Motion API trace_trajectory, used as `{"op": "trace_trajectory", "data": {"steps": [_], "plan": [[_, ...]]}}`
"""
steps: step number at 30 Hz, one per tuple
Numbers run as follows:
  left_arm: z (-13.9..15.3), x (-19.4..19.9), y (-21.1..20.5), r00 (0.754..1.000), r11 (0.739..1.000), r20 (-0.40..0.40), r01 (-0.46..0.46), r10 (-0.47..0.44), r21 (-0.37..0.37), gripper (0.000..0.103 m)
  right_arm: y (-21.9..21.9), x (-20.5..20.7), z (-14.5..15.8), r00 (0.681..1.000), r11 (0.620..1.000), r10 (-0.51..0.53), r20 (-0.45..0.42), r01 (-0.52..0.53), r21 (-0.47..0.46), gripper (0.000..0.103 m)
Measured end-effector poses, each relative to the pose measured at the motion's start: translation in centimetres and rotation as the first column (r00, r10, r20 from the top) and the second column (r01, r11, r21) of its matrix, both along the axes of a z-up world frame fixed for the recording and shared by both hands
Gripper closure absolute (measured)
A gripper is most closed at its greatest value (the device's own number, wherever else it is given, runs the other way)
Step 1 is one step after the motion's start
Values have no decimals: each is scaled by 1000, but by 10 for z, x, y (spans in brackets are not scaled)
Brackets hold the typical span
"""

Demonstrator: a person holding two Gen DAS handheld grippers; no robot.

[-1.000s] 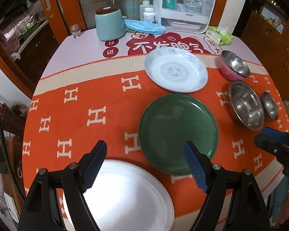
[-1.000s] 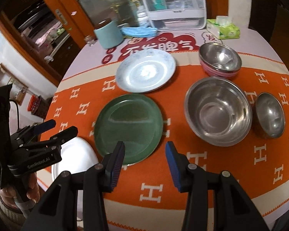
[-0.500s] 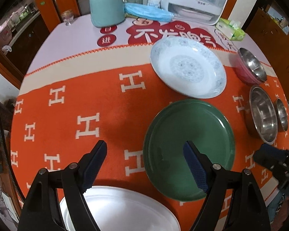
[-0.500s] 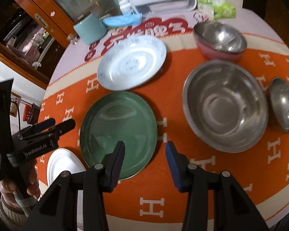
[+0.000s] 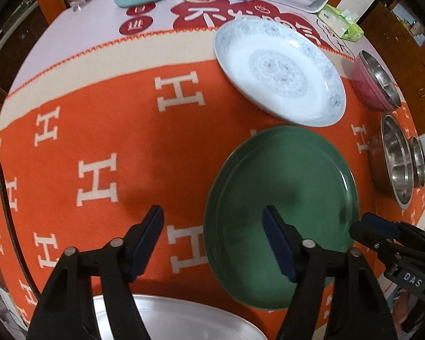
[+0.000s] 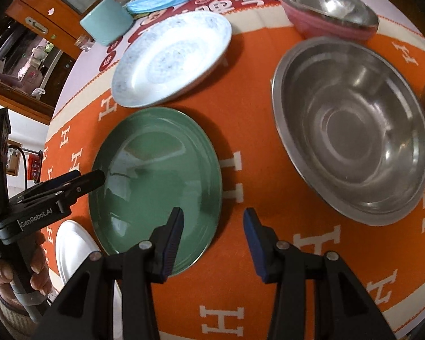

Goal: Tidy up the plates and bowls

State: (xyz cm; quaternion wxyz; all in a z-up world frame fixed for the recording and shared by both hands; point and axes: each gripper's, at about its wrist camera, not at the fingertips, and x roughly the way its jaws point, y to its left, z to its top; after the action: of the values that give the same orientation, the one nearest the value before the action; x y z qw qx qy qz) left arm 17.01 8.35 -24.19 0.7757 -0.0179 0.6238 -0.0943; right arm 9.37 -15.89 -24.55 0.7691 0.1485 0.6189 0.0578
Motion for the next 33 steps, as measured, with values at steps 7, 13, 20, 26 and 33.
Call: {"op": "trace_trajectory", "data": {"steps": [7,13,20,26,33], "plan": [[-18,-1,1,996,998,-85,25,-30,-63,74,-5,3,-15,999,998,-16,-37,18,53,83],[-19,1,5,996,996,-88,17,-25,-82,85,-6,2,-17,999,998,-21,-30,23,61,92],[-13,-3,0,996,998,-77,45,-47,-35,92,-3,3,-10,999,999,-17,-28,18,40,92],[7,-15,-2,998,999,-42,36,-38,-31,92,0,0,6,1000,999,7,-5,-7,32,92],[39,-42,12,1000,1000,2,-1,1,-21,92,14,-12,31,998,996,66,18,-67,53,92]]}}
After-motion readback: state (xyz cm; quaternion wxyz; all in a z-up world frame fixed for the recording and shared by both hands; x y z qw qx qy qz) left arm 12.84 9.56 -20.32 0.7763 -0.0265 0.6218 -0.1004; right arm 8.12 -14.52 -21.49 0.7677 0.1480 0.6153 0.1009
